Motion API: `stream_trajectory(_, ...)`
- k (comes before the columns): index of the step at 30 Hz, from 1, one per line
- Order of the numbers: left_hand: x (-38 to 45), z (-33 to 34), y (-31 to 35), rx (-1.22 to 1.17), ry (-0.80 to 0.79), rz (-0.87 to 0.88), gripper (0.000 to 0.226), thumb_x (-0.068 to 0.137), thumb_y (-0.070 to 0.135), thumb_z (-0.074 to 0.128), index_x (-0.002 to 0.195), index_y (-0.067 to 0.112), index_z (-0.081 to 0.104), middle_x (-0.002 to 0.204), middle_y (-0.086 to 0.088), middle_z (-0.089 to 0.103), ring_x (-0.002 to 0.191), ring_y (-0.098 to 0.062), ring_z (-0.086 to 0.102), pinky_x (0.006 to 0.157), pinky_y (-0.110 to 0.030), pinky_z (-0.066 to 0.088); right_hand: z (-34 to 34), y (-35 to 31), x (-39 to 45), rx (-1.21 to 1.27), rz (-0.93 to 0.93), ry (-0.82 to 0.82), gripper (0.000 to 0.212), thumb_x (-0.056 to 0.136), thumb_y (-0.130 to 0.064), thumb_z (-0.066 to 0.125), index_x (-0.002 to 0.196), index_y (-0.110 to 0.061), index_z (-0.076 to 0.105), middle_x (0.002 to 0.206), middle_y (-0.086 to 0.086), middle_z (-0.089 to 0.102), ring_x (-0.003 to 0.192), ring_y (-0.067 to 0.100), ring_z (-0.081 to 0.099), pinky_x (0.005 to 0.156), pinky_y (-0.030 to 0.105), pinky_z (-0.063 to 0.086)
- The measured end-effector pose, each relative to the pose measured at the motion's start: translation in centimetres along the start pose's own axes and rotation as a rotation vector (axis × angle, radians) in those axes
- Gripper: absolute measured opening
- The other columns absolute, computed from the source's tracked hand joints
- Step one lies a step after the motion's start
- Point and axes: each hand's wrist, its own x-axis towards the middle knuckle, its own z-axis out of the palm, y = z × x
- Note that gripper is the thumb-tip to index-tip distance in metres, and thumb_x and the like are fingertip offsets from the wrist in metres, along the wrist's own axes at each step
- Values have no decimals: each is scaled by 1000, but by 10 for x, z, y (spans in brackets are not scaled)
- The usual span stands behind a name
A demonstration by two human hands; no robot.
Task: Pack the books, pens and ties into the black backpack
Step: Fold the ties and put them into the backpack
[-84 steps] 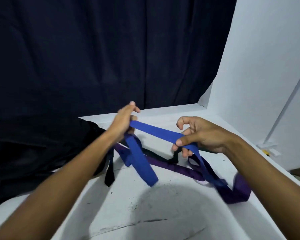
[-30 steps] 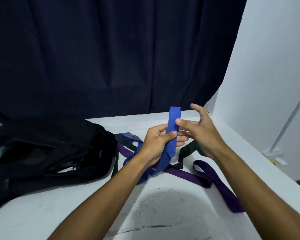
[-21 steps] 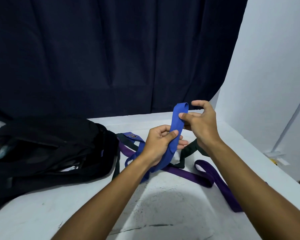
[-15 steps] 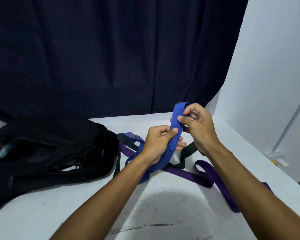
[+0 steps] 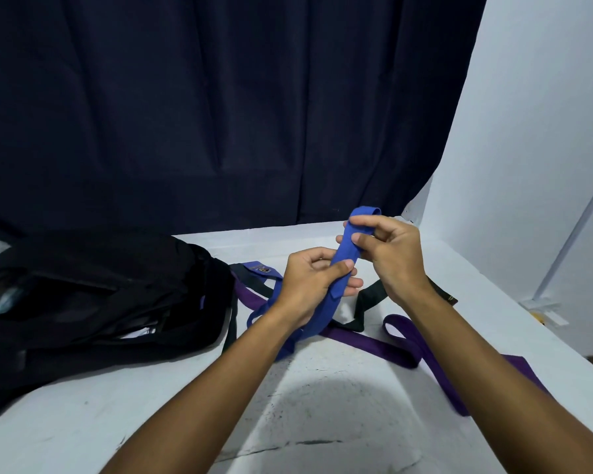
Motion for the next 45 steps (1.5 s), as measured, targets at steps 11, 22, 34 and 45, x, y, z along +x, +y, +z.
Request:
stream_trajectory(11,1,4,-5,45,7,9,17,89,-1,64,103,-12,62,80,-17,70,65,-25,71,63,-32,60,5,1,-2,58,-80,143,20,87,9,59,91,-8,48,85,15,69,68,27,72,60,39,60)
stream_trajectory(22,8,-1,-16,330,182,129,8,85,12,73,89,9,67,79,-1,69,68,-9,64,66,-23,52,2,2,7,14,-63,60,19,92,8,53,95,-3,68,97,14,70,77,22,74,66,31,60)
stream_trajectory(34,26,-19,-17,-586,76,-554,78,96,61,30,129,-8,49,120,-24,65,113,-37,61,96,-51,43,-3,-18,-3,86,27,-131,28,86,16,53,104,-2,65,106,12,69,78,28,73,68,34,60)
stream_trajectory(45,41,-26,17,-199,-152,-307,24,93,19,40,112,8,50,119,-19,66,93,-41,68,79,-52,53,-24,8,-47,-10,194,-394,31,84,20,55,98,-5,68,105,15,71,83,34,72,76,43,59)
